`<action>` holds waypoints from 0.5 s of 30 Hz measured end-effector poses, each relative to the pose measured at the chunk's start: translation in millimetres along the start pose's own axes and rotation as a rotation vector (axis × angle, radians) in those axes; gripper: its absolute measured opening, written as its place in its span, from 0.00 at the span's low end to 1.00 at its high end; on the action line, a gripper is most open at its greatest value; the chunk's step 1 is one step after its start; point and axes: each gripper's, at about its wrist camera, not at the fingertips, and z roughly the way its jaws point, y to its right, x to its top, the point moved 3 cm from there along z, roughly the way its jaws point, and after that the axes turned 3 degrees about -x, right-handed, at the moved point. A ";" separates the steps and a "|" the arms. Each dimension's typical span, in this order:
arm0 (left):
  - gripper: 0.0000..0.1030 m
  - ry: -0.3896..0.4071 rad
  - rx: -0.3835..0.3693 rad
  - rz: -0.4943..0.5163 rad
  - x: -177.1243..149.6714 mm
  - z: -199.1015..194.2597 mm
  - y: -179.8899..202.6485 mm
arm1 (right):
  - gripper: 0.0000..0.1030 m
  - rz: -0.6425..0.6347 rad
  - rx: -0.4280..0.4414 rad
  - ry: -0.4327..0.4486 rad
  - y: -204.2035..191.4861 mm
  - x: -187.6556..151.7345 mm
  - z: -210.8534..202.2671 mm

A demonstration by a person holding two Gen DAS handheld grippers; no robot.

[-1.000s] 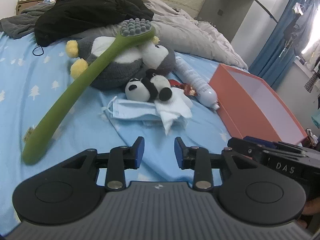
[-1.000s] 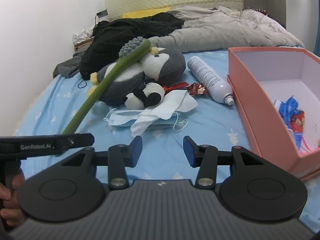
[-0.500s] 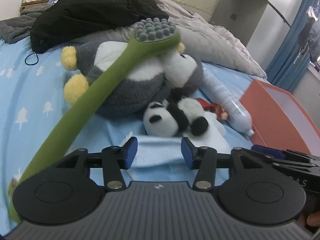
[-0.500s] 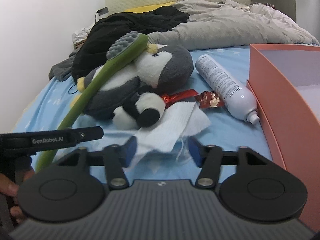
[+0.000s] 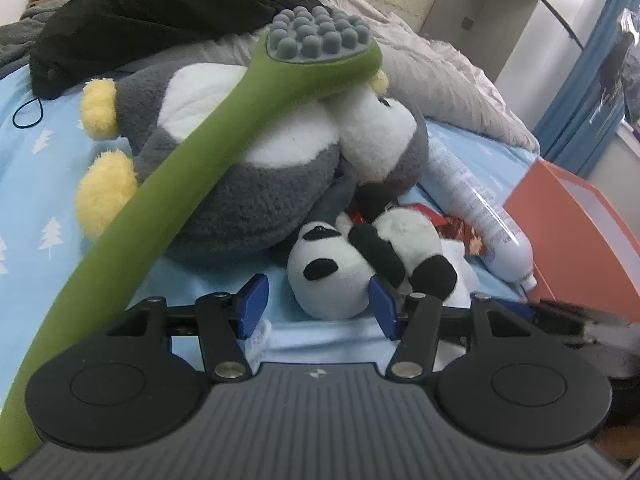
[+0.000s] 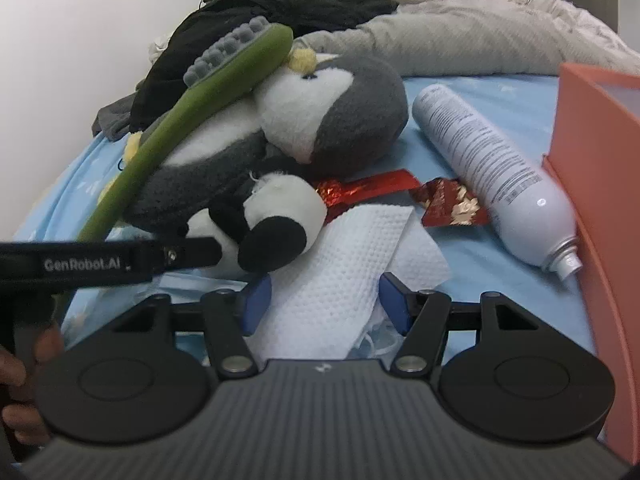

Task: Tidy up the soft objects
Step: 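Reach the left tool to the panda plush while the right tool grasps the white towel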

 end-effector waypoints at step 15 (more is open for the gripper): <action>0.39 0.034 -0.015 0.027 -0.1 -2.8 11.2 | 0.11 -0.045 0.006 0.024 -4.4 4.2 -10.9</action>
